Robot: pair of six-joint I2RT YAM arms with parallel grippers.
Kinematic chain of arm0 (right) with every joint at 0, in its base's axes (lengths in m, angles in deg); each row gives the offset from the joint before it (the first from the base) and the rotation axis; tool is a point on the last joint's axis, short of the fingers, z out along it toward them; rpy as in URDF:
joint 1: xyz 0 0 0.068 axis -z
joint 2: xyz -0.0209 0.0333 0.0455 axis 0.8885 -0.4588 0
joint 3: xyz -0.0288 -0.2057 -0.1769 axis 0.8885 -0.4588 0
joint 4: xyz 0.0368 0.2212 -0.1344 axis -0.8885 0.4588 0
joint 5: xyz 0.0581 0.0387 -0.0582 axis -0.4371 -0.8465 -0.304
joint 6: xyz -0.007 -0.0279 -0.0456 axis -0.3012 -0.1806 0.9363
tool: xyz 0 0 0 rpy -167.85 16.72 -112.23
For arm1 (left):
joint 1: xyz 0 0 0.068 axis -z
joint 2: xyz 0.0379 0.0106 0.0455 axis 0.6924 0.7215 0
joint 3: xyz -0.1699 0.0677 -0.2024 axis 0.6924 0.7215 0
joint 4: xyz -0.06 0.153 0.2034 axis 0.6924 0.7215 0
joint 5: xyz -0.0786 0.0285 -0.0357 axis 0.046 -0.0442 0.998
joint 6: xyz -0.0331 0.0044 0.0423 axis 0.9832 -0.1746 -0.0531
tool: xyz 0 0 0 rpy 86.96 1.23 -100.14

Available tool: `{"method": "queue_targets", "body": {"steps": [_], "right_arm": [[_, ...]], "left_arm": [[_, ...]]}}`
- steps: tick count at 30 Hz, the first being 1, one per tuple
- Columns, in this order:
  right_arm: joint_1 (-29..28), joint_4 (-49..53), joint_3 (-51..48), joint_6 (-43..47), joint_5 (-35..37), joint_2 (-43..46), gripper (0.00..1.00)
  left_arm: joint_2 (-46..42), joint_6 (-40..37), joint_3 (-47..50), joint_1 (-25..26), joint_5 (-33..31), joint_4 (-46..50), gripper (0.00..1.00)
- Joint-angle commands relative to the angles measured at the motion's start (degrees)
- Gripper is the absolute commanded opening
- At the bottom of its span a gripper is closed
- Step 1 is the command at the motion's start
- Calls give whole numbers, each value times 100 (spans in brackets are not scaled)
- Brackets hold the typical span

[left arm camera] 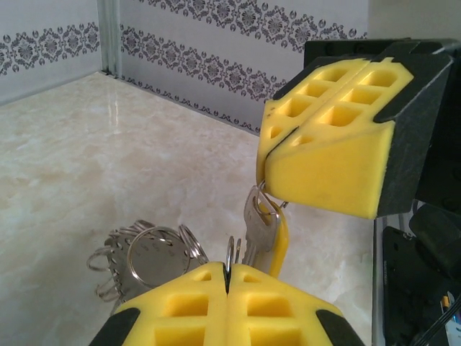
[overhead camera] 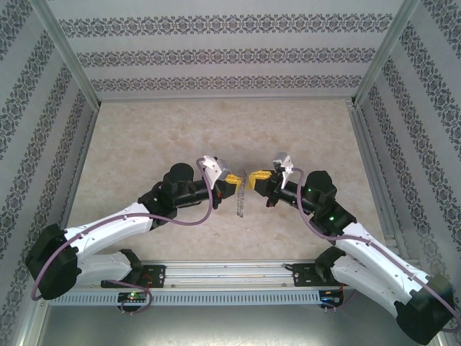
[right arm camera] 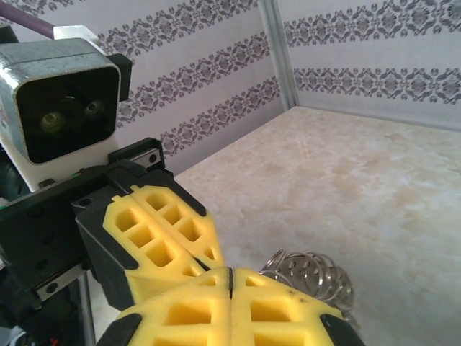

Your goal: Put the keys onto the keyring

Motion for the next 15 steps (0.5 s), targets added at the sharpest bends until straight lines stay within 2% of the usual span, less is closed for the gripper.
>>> {"method": "queue_targets", "body": {"steps": [1,15], "right_arm": [[-91,-139,-17,195,157,66,0],[-324,-106,174,332,95,-156,0]], "left_arm": [[-52,305,-180,104,-15,-343,0],[37,275,-218,130,77,-453,0]]}}
